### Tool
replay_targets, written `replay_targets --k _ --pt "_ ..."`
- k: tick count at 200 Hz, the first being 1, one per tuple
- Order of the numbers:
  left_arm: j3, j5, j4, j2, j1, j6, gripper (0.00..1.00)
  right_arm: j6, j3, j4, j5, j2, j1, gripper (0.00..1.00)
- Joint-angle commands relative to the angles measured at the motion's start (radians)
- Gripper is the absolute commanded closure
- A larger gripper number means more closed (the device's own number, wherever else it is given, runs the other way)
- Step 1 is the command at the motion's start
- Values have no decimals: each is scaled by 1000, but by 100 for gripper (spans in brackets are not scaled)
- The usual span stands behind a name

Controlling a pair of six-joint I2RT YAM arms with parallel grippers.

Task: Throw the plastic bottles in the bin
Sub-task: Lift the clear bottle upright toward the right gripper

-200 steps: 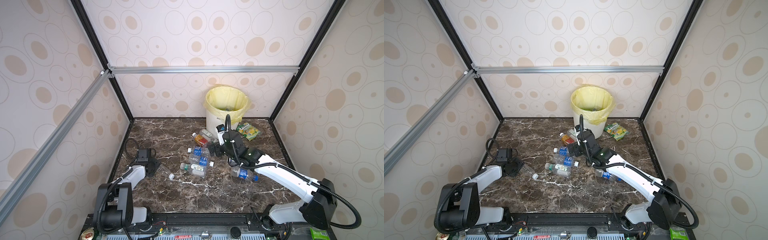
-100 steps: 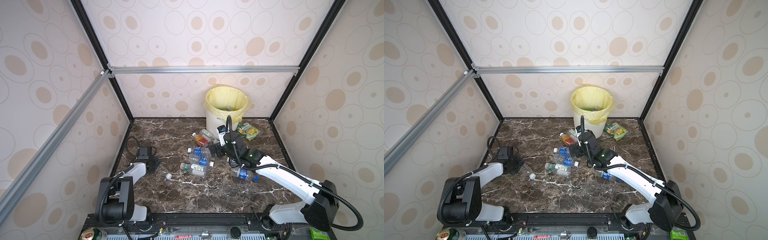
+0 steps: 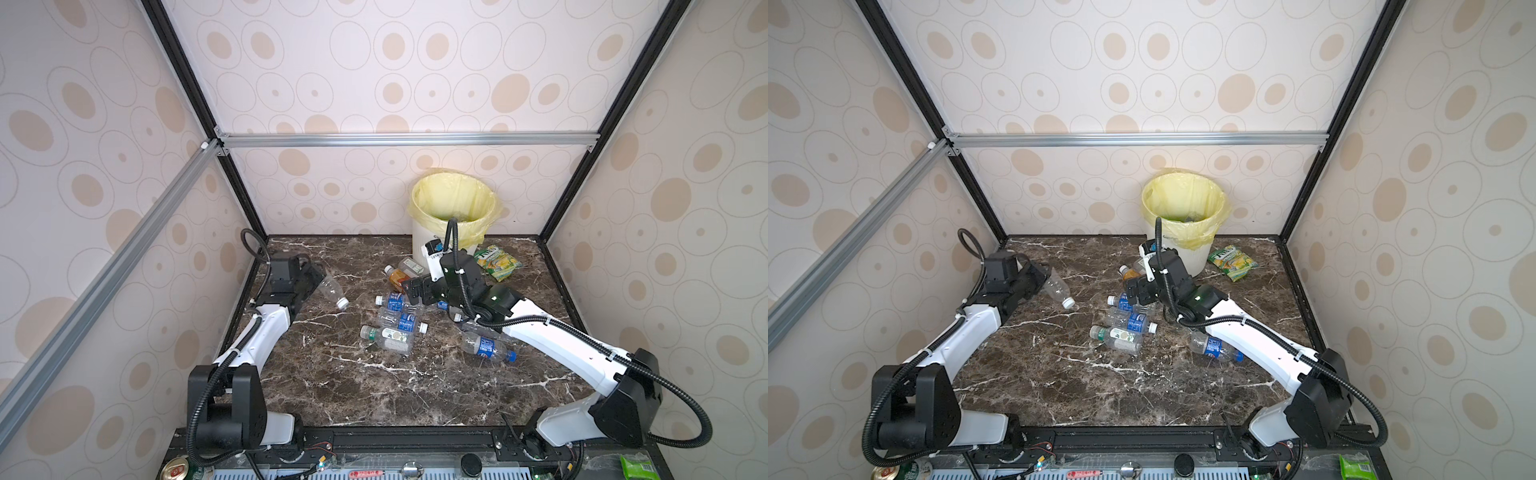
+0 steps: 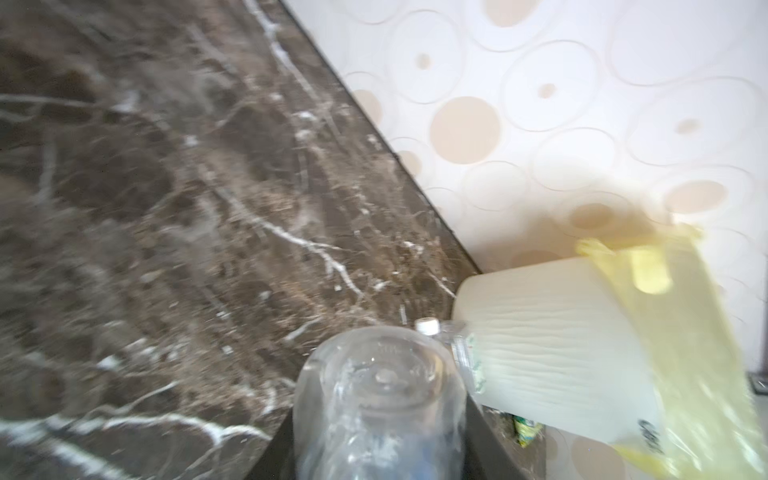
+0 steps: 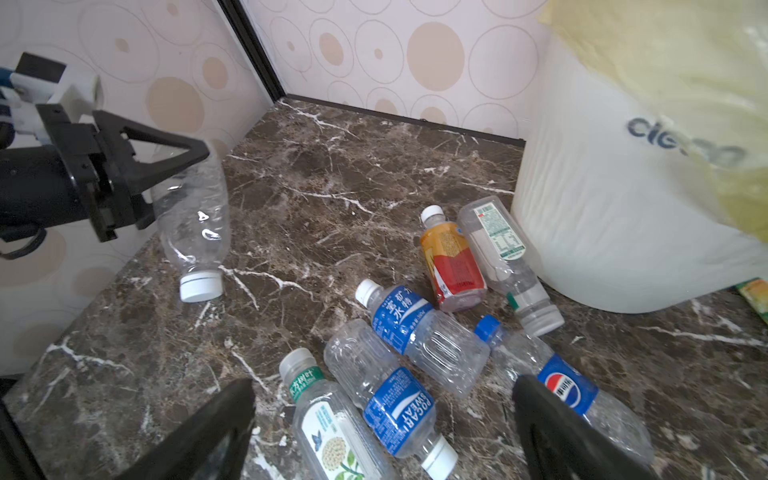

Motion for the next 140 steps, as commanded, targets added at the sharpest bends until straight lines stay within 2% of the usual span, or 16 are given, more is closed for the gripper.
replay_targets --k 1,37,60,140 --pt "150 53 85 45 -87 48 58 54 60 -10 -51 17 -7 0" --pt "334 95 113 144 -218 10 58 135 92 17 -88 24 -37 0" --pt "402 110 132 191 -284 -24 58 154 88 50 -76 16 -41 0" --pt "428 148 203 213 -398 -115 57 177 124 100 -40 55 -44 6"
